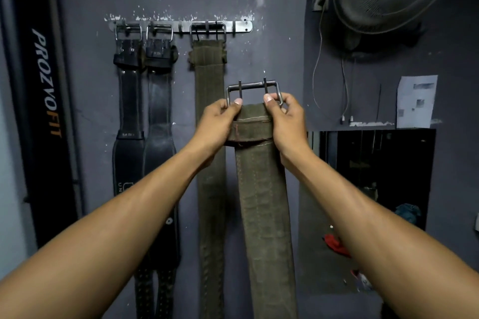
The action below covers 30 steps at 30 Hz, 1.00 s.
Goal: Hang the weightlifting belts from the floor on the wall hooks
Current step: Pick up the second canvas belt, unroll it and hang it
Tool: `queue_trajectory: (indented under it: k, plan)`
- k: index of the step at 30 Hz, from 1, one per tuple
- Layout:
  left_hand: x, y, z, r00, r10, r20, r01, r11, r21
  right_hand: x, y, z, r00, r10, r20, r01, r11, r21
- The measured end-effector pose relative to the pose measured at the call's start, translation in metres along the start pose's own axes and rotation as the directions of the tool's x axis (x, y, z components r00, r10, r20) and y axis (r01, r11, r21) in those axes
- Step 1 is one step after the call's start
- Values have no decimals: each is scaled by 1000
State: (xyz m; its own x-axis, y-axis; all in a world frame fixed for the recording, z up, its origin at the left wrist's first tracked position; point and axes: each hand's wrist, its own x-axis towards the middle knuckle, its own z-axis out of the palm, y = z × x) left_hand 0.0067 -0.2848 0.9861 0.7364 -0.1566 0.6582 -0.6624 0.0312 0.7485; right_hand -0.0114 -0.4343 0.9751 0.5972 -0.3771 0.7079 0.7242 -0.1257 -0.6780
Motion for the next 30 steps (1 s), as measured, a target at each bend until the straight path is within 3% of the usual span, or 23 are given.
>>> queue_trajectory:
  k: [3, 8, 15, 24, 30]
  plan:
    - [22, -5, 10, 1000, 15, 4, -15, 1000, 12, 37, 4, -2, 1000, -13, 18, 12, 1000, 18]
    - [77, -15, 24, 988, 31, -150, -28, 999, 27, 88, 16, 7, 999, -23, 32, 22, 1000, 12]
    - [167, -20, 21, 968, 71, -239, -59, 997, 58, 166, 26, 29, 994, -90, 53, 94, 993, -76]
    - [281, 5, 6, 954, 168, -250, -138, 981, 134, 275, 19, 67, 967, -254, -21, 245, 949, -201]
    - [330, 9, -6, 937, 180, -301, -105, 962, 251, 319, 18, 95, 947, -319, -45, 296, 917, -267]
